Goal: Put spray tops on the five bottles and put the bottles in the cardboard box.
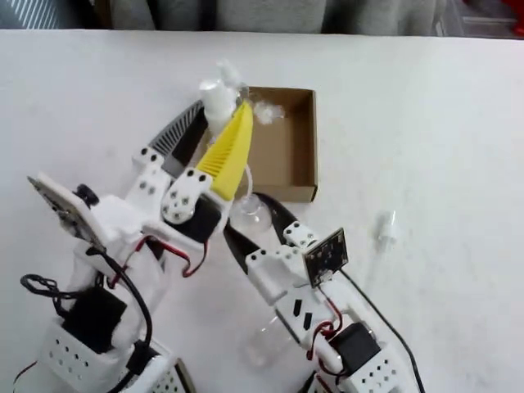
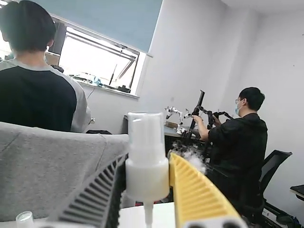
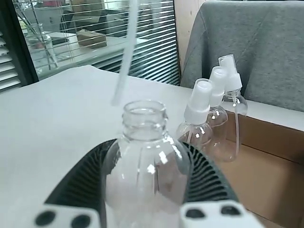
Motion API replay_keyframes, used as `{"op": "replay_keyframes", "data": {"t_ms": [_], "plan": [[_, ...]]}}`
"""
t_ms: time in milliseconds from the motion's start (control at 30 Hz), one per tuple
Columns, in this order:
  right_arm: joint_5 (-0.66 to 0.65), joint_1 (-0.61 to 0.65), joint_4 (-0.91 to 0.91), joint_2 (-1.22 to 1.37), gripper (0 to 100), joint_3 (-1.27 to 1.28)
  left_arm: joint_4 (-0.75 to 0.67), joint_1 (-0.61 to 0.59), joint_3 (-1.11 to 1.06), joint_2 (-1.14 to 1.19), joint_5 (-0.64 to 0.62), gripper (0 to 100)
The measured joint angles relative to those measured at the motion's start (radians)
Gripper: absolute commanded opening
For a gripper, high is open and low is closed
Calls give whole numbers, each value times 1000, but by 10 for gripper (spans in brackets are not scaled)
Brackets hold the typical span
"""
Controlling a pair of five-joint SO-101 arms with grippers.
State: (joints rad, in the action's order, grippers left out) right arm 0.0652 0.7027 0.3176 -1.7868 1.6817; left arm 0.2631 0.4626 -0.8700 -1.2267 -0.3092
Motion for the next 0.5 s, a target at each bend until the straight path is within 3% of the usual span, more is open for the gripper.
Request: {"op": "replay_keyframes", "data": {"t_ms": [200,500], "plan": [[0,0,9,0,17,0,-158,2,-135,-31,-2,22],[0,0,20,0,17,0,-190,2,-135,-31,-2,22]]}}
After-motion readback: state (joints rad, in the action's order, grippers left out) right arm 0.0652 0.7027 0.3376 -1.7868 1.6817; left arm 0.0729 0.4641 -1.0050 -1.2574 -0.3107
